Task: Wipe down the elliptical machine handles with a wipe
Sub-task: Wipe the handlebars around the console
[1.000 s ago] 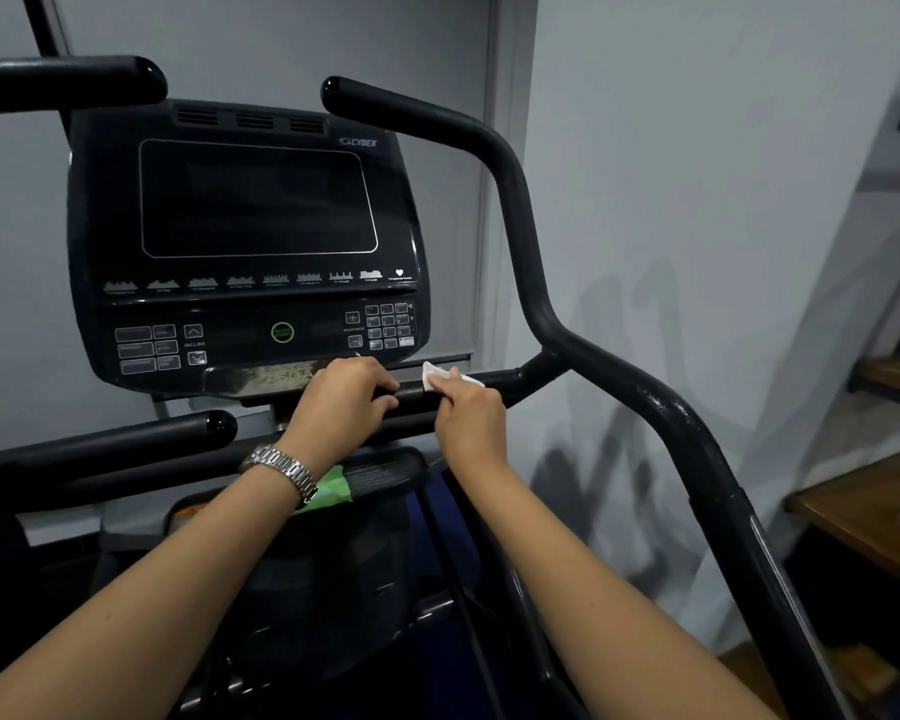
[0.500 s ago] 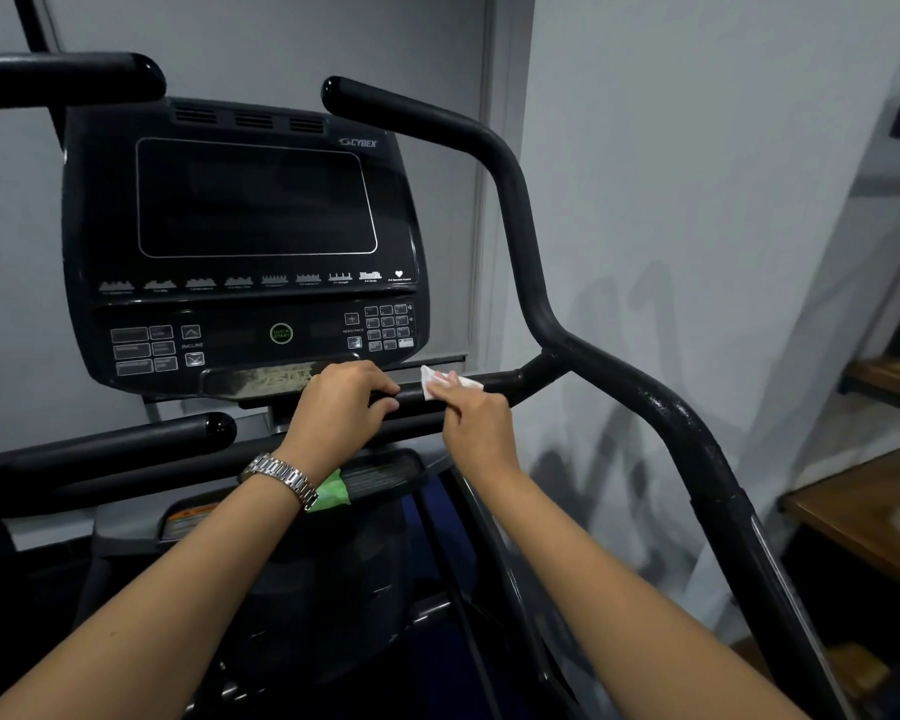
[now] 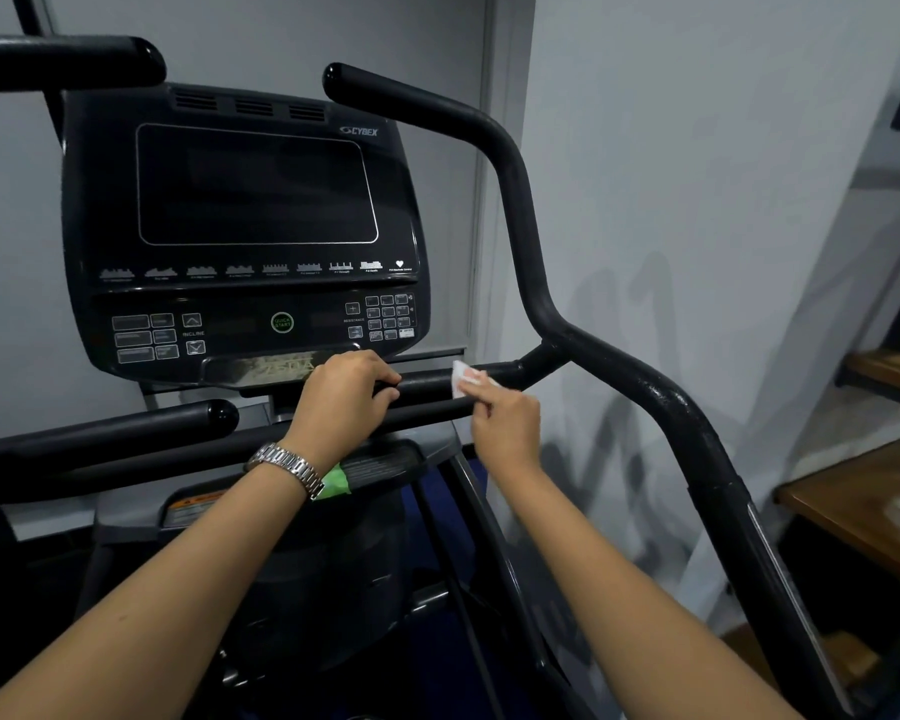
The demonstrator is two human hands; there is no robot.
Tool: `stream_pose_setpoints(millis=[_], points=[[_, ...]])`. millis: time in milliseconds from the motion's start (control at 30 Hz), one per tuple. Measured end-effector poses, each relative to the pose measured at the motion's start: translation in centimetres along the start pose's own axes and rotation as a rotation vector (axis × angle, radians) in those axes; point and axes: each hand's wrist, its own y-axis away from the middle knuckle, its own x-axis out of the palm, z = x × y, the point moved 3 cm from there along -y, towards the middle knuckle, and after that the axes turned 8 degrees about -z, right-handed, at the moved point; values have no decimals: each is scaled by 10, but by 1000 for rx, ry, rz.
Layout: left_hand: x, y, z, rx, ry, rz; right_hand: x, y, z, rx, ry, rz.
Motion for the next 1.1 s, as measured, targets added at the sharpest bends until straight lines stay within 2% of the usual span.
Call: stream_pose_setpoints(millis=[100, 300, 433, 633, 800, 967, 1100], points=[[0, 1, -1, -3, 3, -4, -5, -19, -9, 175, -37, -62], [0, 1, -2, -3, 4, -4, 4, -2, 3, 19, -36, 16], [0, 0, -2, -8, 0, -10, -3, -26, -9, 185, -25, -63], [1, 0, -3, -11, -2, -4, 1, -14, -6, 103, -30, -29], [1, -1, -2, -18, -4, -6, -3, -30, -13, 247, -8, -96], [0, 0, -3, -12, 7, -20, 14, -2, 2, 121, -81, -61], [-1, 1, -5, -1, 12, -20, 13, -7, -3, 224, -148, -171]])
